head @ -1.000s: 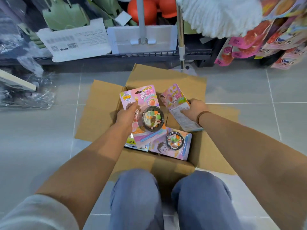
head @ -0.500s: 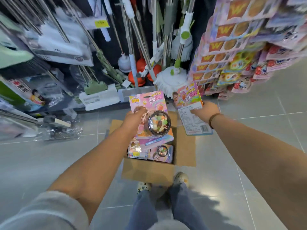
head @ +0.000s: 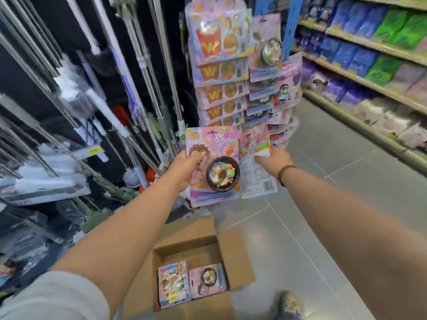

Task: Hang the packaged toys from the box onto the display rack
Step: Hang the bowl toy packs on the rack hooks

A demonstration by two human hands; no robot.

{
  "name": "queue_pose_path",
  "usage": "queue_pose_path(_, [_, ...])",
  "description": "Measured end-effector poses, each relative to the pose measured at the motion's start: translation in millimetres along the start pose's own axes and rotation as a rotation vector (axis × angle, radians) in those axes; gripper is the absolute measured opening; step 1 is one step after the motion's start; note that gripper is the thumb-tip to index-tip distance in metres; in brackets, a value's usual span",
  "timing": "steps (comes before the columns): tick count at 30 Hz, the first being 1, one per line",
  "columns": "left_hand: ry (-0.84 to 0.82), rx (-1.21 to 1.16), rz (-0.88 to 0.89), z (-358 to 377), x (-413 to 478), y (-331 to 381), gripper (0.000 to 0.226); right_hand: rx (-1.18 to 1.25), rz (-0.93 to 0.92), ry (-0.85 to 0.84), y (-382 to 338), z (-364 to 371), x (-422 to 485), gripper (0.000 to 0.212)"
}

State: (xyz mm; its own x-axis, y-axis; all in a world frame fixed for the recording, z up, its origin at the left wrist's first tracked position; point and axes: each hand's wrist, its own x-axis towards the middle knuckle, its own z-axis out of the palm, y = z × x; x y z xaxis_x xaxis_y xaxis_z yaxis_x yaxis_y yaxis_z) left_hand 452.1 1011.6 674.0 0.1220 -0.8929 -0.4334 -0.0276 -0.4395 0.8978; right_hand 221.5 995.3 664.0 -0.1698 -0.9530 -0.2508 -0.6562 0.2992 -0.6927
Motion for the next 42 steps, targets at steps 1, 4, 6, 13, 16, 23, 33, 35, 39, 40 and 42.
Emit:
queue_pose_path(1, [-0.019, -0.001, 0.014, 14.4, 5.1, 8.1, 0.032, 0.003, -0.012, 0.001, 0.1, -16.3, 7.0, 0.031])
queue_pose_path(4, [-0.087, -0.012, 0.088, 62.0, 9.9, 38.7, 0.026, -0.010, -0.080, 0.013, 2.2, -69.3, 35.3, 0.024])
queue_pose_path(6, [-0.141, -0.060, 0.105, 92.5, 15.8, 57.5, 0.019, -0.033, -0.113, 0.041, 4.5, -104.0, 57.3, 0.029])
queue_pose_path(13, [-0.024, -0.274, 0.180, 189.7, 46.9, 139.8, 0.016, -0.073, -0.196, 0.036, 3.2, -211.6, 136.5, 0.023])
queue_pose_path(16, [0.019, -0.260, 0.233, 208.2, 60.1, 174.0, 0.022, -0.087, -0.214, 0.068, -14.1, -236.1, 165.3, 0.023])
queue_pose_path(23, [0.125, -0.188, 0.337, 224.2, 102.4, 242.9, 0.040, -0.050, -0.317, 0.173, -72.3, -270.6, 228.9, 0.022])
queue_pose_path(33, [0.137, -0.209, 0.408, 228.8, 196.4, 322.5, 0.061, 0.027, -0.349, 0.384, -129.6, -290.9, 322.1, 0.023])
queue_pose_path(35, [0.172, -0.220, 0.416, 229.3, 213.9, 331.2, 0.054, 0.084, -0.352, 0.385, -131.4, -292.1, 337.2, 0.022])
queue_pose_path(39, [0.192, -0.250, 0.382, 231.5, 233.5, 341.1, 0.039, 0.181, -0.369, 0.327, -129.2, -295.7, 354.8, 0.020])
queue_pose_path(40, [0.184, -0.271, 0.369, 233.2, 235.4, 343.3, 0.031, 0.206, -0.364, 0.303, -127.6, -297.4, 358.8, 0.020])
queue_pose_path(42, [0.191, -0.305, 0.370, 236.3, 239.6, 345.4, 0.028, 0.233, -0.369, 0.263, -124.7, -301.0, 367.0, 0.020])
